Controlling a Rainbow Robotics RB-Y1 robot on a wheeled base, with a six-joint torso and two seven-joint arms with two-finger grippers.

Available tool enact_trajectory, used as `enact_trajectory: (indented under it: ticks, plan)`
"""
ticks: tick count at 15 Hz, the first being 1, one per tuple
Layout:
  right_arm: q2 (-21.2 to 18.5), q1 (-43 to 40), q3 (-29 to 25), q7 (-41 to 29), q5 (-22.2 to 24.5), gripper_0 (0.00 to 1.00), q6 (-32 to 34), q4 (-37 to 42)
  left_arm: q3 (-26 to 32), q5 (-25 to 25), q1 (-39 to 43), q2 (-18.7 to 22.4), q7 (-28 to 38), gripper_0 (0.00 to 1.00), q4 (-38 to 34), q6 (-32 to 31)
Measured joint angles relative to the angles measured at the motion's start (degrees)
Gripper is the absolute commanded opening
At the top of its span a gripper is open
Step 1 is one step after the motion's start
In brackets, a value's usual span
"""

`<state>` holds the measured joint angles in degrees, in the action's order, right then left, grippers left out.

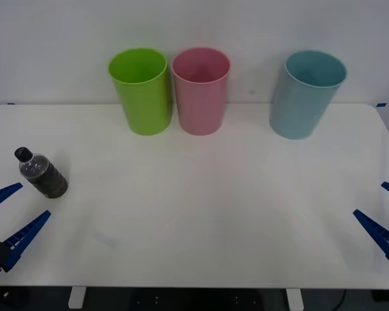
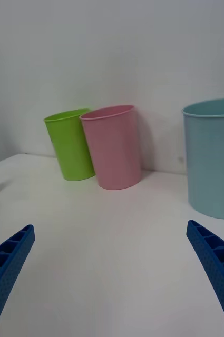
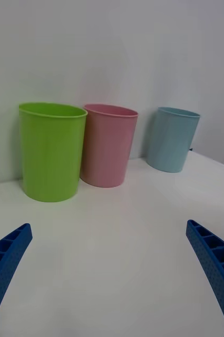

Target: Grasp the object on the table and drop it into the matching bin: aluminum can to the light blue bin, PET bottle to the pink bin.

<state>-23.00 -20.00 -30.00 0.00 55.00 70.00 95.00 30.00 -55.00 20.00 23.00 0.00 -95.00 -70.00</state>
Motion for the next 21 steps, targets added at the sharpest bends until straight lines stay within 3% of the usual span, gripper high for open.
enact_trajectory:
  ticks: [11,21]
  plan:
    - [0.0,0.0,0.0,0.0,0.0,1.0,0.0,0.0,0.0,-0.7,2.9,1.3,-0.1,1.0,0.7,2.7]
    - [0.0,0.0,0.0,0.0,0.0,1.0,0.0,0.0,-4.2,-5.0,3.9,1.3,-1.8,1.0,0.9,20.2]
